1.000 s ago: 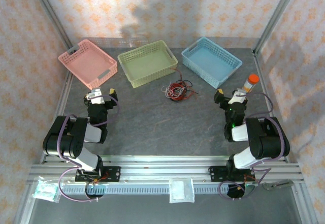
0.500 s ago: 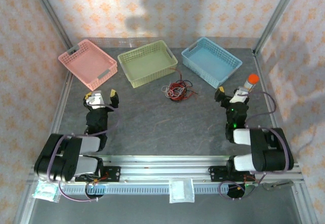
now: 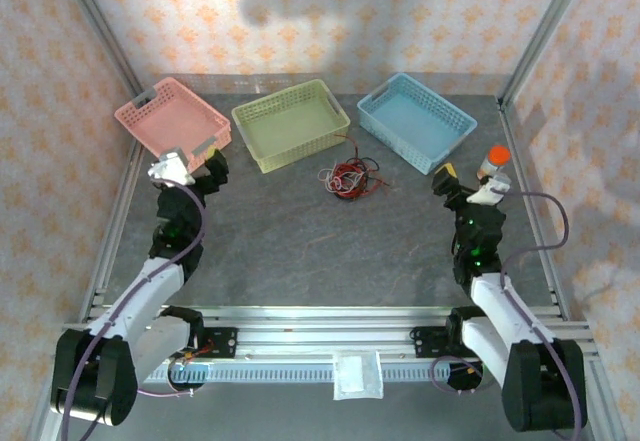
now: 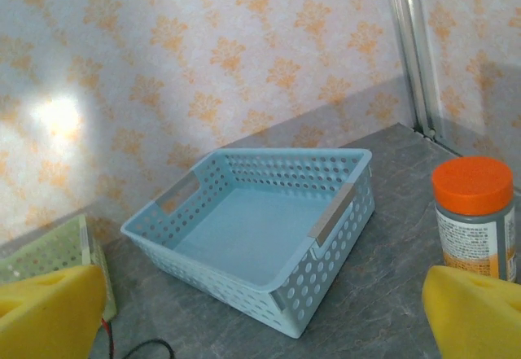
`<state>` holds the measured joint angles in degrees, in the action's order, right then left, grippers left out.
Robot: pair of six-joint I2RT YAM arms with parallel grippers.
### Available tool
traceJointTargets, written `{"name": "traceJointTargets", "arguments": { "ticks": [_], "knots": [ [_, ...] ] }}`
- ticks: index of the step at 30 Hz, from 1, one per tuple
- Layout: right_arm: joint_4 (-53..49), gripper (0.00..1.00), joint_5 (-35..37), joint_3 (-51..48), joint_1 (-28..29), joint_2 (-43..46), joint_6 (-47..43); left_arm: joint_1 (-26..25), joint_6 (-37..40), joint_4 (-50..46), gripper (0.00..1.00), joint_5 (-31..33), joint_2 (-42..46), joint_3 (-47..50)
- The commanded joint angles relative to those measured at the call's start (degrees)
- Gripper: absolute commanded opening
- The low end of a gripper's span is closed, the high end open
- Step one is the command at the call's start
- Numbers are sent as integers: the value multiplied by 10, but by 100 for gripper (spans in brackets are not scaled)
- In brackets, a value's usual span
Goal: Untangle the cables
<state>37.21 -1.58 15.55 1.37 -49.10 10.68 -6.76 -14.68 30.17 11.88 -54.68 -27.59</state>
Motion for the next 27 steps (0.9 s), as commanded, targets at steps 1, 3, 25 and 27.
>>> {"name": "traceJointTargets", "arguments": {
  "ticks": [1,3,25,27],
  "knots": [
    [-157,100,90,63,3,18,115,3,-134,-206,100,93,-25,-72],
    [-256,100,146,112,2,1,180,15,-163,-261,100,82,-54,-110],
    [-553,93,-4,404,111,-237,122,-153,-180,-323,99,-60,-195,-239],
    [-562,88,-33,422,121,-274,85,-168,-185,-303,99,-71,-213,-240]
  ]
}}
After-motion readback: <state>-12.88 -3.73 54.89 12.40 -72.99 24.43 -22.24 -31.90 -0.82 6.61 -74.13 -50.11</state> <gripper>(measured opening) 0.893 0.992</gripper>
